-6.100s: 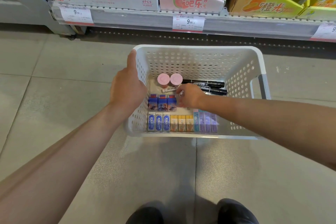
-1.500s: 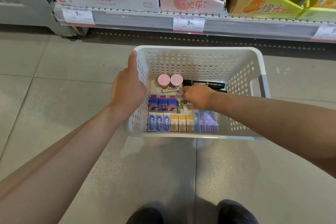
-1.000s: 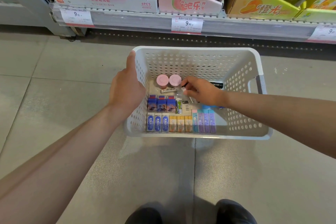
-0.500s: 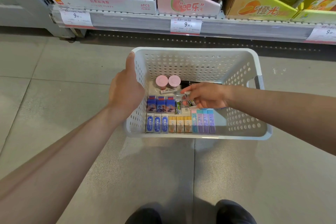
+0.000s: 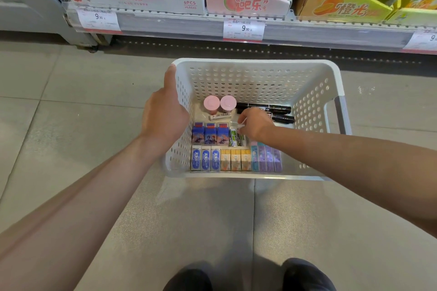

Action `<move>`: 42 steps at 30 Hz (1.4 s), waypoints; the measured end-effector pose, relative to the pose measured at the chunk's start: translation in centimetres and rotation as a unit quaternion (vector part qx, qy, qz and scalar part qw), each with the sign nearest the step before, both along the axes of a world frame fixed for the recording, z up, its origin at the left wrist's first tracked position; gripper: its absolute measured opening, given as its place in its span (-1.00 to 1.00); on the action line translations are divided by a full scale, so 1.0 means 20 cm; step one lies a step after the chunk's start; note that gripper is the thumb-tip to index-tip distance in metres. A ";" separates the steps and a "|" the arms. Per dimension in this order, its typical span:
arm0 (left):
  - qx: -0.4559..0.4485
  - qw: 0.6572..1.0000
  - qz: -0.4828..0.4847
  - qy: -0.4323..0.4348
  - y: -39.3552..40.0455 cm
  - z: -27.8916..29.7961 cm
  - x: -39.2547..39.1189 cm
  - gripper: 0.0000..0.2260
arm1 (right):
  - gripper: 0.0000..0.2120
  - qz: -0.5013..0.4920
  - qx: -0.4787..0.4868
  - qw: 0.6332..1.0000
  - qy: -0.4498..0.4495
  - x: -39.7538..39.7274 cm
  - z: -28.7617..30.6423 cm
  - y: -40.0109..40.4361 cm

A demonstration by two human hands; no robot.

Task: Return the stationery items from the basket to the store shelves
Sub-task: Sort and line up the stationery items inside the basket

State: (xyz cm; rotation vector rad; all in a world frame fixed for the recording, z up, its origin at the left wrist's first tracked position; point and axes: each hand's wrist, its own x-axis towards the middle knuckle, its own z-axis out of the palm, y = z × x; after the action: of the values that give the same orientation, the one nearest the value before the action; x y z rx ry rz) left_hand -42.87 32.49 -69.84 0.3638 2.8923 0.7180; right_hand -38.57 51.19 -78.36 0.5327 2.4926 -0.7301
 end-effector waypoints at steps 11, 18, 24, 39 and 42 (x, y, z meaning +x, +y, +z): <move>0.006 1.000 -0.002 -0.013 0.01 0.02 0.01 -0.38 | -0.61 0.145 0.094 0.985 -0.009 0.03 0.05 -0.03; 0.004 1.000 -0.001 -0.011 0.01 0.03 0.01 -0.38 | -0.44 0.221 0.151 0.963 -0.024 0.06 0.06 -0.07; 0.008 1.000 0.003 -0.019 0.01 0.04 0.02 -0.38 | -0.57 0.207 0.128 0.970 -0.019 0.05 0.04 -0.09; 0.008 1.000 0.001 -0.016 0.01 0.03 0.01 -0.37 | -0.80 0.165 0.104 0.980 0.037 -0.05 0.08 0.10; 0.014 1.000 0.002 -0.017 0.01 0.03 0.01 -0.38 | -0.82 0.137 0.106 0.984 0.031 -0.10 0.13 0.21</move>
State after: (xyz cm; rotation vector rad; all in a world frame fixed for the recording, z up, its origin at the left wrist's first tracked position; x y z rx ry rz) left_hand -42.64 32.63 -69.16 0.3470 2.8551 0.7596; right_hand -40.56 55.33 -75.71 0.2318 2.6471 -0.3818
